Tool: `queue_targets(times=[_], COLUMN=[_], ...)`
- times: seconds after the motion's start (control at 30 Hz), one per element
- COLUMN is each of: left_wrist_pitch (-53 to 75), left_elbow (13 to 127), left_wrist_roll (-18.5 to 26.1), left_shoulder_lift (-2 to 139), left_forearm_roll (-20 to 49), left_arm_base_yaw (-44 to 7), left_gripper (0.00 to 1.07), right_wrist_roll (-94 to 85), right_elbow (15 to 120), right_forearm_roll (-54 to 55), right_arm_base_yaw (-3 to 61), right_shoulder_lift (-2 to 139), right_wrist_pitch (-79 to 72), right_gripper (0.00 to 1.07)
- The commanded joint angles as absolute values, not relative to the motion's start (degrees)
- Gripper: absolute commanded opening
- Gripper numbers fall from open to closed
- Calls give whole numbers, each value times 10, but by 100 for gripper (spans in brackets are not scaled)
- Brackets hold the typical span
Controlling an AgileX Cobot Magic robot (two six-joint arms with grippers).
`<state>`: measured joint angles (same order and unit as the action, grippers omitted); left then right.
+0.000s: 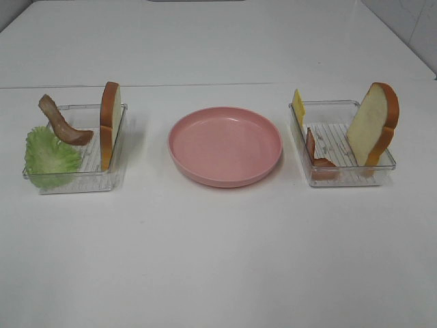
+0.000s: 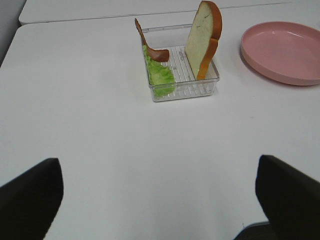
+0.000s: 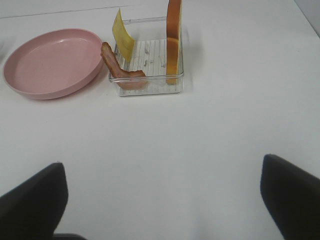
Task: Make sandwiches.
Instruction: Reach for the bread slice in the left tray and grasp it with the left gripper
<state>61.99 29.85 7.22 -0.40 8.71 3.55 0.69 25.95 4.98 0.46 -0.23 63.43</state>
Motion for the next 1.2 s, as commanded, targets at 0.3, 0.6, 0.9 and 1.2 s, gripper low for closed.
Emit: queue_targets(times=[0.3,0.6,0.9,1.2], left_wrist_pitch=[618,618,627,680], left_elbow=[296,296,305,407], left_wrist_roll=[67,68,10,12], left_shoulder_lift=[-10,-10,30,223], left_forearm_roll=[88,88,70,48], left_arm_base_yaw=[32,32,32,32], left_gripper=[102,102,102,102], right_wrist_roll=[4,-11,-10,-10], right_elbow=[258,259,259,259], right_forearm_roll=[44,41,42,42], right_arm_base_yaw=[3,3,3,3], right_shoulder_lift=[-17,-17,-17,-17], right_wrist_pitch=[630,630,630,630], right_gripper=[99,99,99,99])
